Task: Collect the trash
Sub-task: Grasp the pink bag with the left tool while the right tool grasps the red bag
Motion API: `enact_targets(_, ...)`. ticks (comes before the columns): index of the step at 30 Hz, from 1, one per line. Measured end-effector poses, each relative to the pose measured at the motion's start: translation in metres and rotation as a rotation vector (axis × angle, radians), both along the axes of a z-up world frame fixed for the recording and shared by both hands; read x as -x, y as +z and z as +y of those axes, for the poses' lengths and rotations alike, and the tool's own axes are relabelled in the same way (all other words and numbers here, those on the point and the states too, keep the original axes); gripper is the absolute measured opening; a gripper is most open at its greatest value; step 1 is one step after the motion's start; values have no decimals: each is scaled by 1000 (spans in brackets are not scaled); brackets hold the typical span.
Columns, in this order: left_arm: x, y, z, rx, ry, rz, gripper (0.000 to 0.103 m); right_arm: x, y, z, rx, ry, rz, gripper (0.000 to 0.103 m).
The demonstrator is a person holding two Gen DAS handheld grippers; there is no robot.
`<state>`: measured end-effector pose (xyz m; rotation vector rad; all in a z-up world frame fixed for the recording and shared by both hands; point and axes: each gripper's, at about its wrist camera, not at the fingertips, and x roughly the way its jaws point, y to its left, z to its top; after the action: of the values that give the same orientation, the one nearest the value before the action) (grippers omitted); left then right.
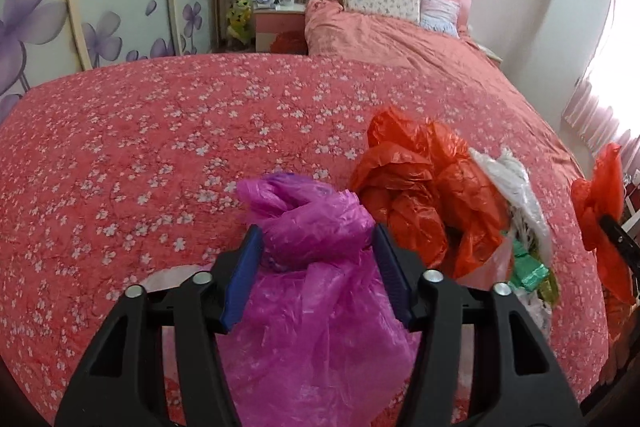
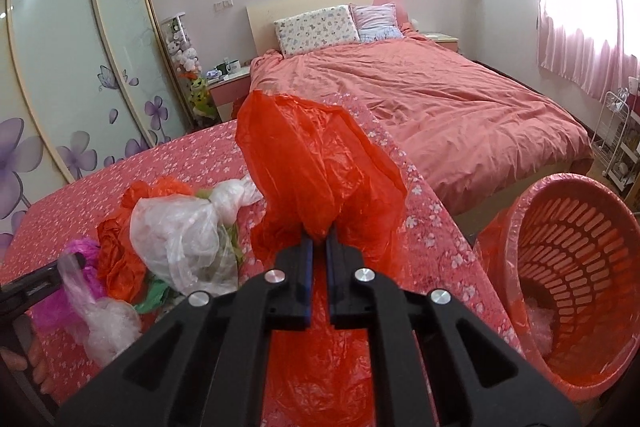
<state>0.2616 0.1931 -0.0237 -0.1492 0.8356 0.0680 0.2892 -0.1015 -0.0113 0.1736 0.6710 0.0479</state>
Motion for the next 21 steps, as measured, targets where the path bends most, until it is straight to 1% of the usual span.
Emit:
enact_targets(4,4,-7,-8,-31,-37,1,42,4,0,0,3,6,5,7)
enact_targets(5,6,-7,-10,-40,-41,-11,40,6,1,-1,3,4,6,7)
enact_targets(7,10,-4,-9,-34,-38,-25,37,9,2,-2,1,2,7,7)
enact_targets(10,17,7,-3,-17,-27,-48,37,17,10,-3,6,0,-7,7)
enact_targets(21,35,63,1,-39,-4,-162,37,46,46,-14,-14,-5,-71,7)
